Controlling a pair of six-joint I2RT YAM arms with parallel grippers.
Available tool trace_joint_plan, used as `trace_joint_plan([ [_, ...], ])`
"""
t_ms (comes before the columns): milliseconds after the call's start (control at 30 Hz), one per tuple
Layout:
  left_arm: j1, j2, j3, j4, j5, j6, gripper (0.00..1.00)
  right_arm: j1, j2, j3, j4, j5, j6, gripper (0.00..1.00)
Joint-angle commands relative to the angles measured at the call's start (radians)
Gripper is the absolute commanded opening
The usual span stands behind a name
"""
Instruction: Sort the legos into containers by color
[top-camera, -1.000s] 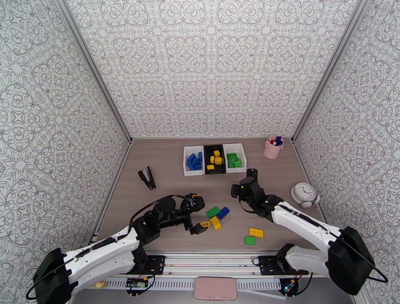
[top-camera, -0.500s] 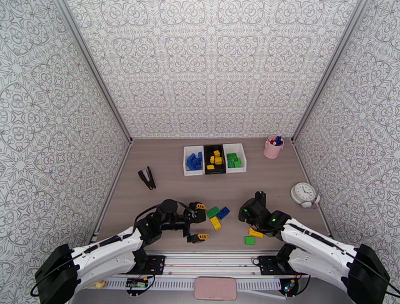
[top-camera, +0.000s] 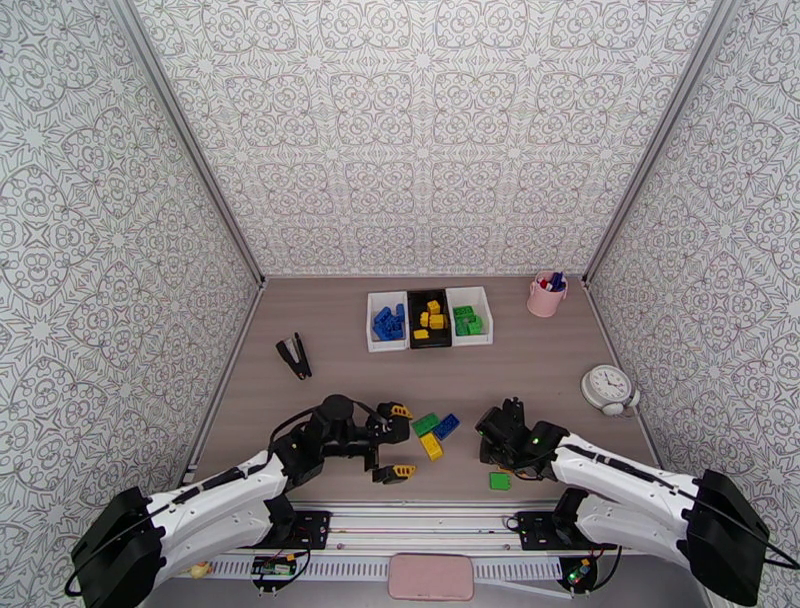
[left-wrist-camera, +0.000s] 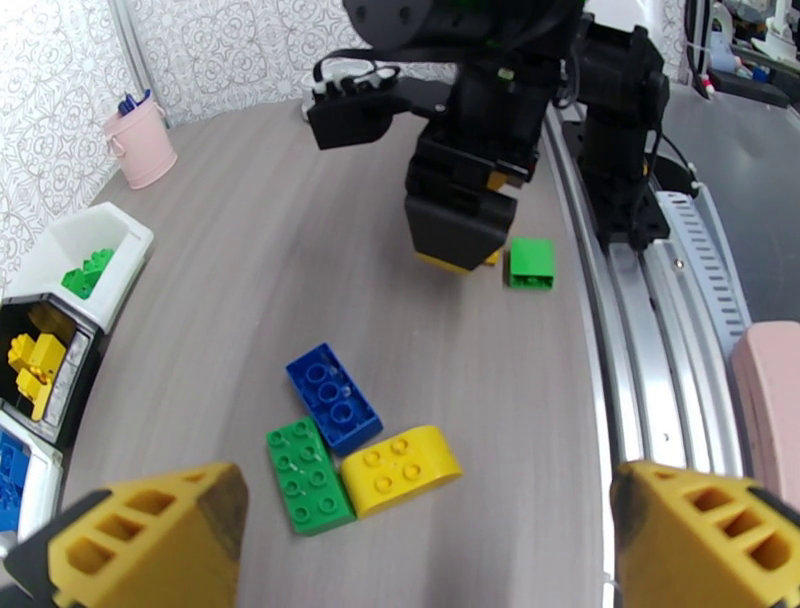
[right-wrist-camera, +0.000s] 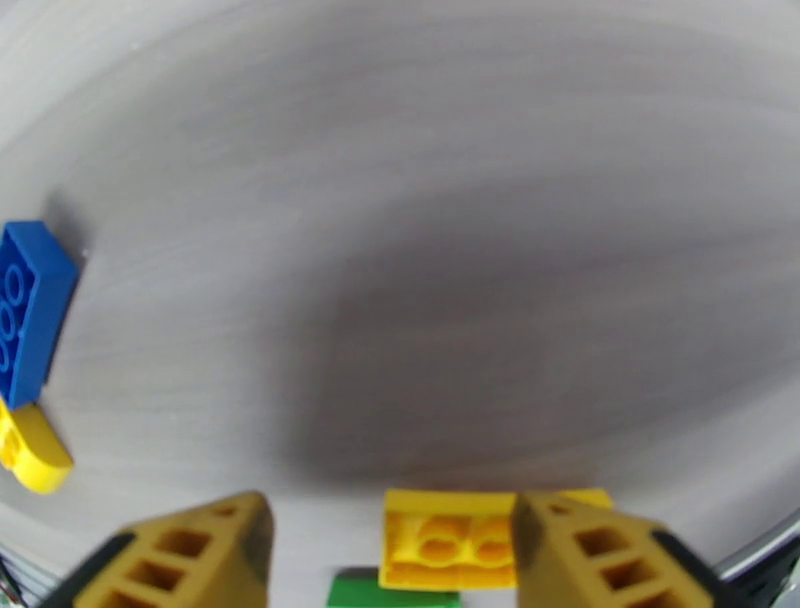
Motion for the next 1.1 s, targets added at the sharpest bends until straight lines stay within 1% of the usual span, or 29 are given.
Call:
trace_joint_plan([
  [0,0.014,0.004,0.006,0.013,0.037,0.013,1.0,0.01,0.02,0.015,0.0,-0.039,0.006,0.6],
  [167,0.021,-0.001,0.007,0.006,0.035,0.014,1.0,0.01,0.08,0.028,0.072,-0.02,-0.018,0.59],
  [300,0.023,-0.01,0.007,0.005,0.027,0.019,1.0,0.008,0.136,0.059,0.119,0.027,-0.055,0.59],
  [333,0.025,-0.012,0.007,0.004,0.024,0.019,1.0,0.009,0.151,0.073,0.127,0.039,-0.09,0.59],
  [467,0.027,-0.018,0.008,-0.003,0.02,0.023,1.0,0.01,0.215,0.124,0.18,0.069,-0.149,0.59],
  [600,0.027,-0.026,0.007,-0.011,0.014,0.026,1.0,0.009,0.243,0.178,0.156,0.096,-0.166,0.6],
  [667,0.028,-0.031,0.006,-0.014,0.011,0.031,1.0,0.01,0.214,0.177,0.107,0.127,-0.133,0.65],
  [733,0.029,-0.033,0.005,-0.013,0.008,0.033,1.0,0.009,0.161,0.159,0.036,0.157,-0.074,0.74],
  [867,0.033,-0.029,0.008,-0.008,0.017,0.032,1.0,0.009,0.037,0.091,-0.064,0.153,0.056,0.87],
  [1067,0.045,-0.022,0.009,-0.002,0.031,0.026,1.0,0.01,-0.079,0.007,-0.135,0.071,0.142,0.92],
])
